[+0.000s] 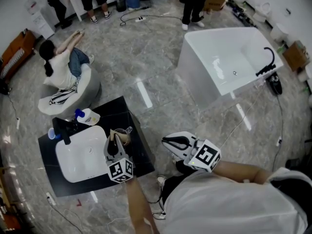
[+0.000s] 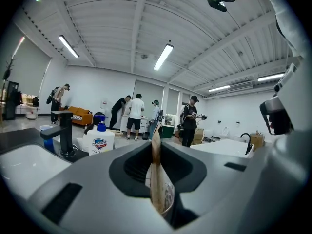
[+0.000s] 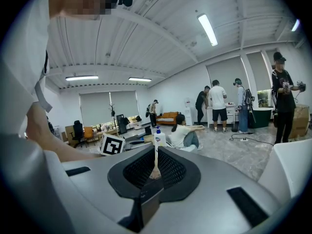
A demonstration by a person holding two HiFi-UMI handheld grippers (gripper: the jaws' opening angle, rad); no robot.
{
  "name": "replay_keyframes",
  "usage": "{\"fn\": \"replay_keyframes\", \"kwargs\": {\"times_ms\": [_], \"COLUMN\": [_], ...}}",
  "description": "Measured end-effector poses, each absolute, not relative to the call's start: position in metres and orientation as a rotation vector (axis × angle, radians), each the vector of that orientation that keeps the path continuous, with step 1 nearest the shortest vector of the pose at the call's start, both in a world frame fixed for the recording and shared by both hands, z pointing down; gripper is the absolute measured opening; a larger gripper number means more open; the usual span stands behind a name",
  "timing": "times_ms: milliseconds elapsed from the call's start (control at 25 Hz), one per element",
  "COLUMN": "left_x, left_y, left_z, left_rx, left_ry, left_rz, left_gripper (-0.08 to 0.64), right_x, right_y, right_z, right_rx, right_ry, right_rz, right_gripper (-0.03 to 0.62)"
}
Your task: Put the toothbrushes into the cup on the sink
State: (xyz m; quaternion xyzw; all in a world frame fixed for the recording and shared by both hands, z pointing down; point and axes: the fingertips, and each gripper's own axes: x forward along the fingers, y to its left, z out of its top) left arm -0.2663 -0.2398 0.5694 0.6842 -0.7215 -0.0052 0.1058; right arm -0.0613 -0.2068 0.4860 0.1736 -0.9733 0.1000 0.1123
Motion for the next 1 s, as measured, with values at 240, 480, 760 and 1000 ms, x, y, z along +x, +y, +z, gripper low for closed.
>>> {"fn": "replay_keyframes", "kwargs": {"times_ms": [240, 480, 760, 1000], "left_x": [-0.274, -0.279, -0.285, -0.293], "left_y": [-0.24, -0.237, -0.234, -0.228], "left_z": [0.572, 0.572, 0.571, 0.568], "left_rx": [1.975, 1.939, 1.896, 1.846], "left_ry": [-2.156, -2.182, -2.211, -2.241], "left_rz": [0.015, 0.03, 0.026, 0.032], "left_gripper": [0.061, 0.104, 0.184, 0.267], "right_x": [-0.062, -0.066, -0.079, -0.09], "right_y": [-0.213, -0.216, -0.215, -0.213], "right_z": [0.485, 0.483, 0.481, 0.472], "right_rx": [0.497, 0.465, 0.391, 0.335], "right_ry": [-2.867, -2.882, -2.901, -2.929], "right_rz": [0.3, 0.301, 0.293, 0.276], "right_gripper": [0.043, 0.044, 0.044, 0.043]}}
